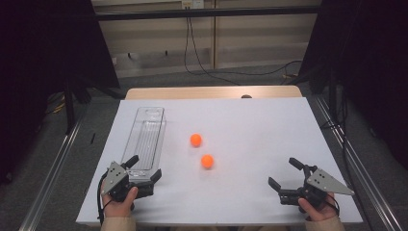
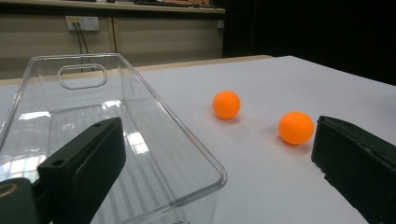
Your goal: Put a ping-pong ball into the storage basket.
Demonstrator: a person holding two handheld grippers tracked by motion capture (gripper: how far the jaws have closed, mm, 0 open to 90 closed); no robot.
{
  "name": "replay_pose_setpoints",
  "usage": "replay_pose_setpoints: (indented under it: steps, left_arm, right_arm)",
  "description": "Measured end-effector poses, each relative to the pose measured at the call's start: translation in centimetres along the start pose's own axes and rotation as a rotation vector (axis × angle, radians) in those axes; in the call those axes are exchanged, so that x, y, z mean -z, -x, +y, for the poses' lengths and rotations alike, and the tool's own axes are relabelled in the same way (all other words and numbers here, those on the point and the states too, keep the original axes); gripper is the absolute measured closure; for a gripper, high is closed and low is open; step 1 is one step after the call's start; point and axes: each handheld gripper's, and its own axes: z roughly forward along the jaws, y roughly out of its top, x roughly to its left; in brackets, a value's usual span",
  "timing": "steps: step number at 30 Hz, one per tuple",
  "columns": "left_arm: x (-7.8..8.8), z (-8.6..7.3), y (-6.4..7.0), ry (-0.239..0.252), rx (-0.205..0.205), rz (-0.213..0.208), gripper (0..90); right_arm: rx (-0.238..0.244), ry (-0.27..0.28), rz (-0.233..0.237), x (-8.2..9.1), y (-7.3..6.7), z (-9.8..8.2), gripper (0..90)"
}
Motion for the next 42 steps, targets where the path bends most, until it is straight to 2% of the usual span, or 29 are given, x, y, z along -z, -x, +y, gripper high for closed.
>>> replay_pose_setpoints:
  steps: [12,21,22,26,30,42]
  left_arm:
    - [-0.2,0.1,0.5,-0.002,0.001,-0.013,2.9]
    - [-0.7,0.3,1.0,-0.002,-0.004,-0.042,2.5]
    - [-0.8,0.3,1.2,0.006,0.012,-0.048,2.5]
    - [-1.0,0.4,1.4,-0.008,-0.009,-0.065,2.5]
    - [-1.2,0.6,1.6,-0.008,-0.001,-0.075,2.2]
    - [-2.1,0.7,2.4,-0.02,-0.023,-0.102,2.2]
  right_arm:
    - [0.003,0.002,0.009,0.0,-0.1,0.0,1.0]
    - [0.006,0.001,0.014,-0.1,-0.1,0.0,1.1]
    - [0.007,0.001,0.015,-0.1,-0.1,0.0,1.1]
    - [0.002,0.003,0.014,0.0,-0.1,0.0,1.1]
    - [0.003,0.004,0.017,0.0,-0.1,0.1,1.2]
    - [0.0,0.008,0.023,0.0,-0.1,0.1,1.2]
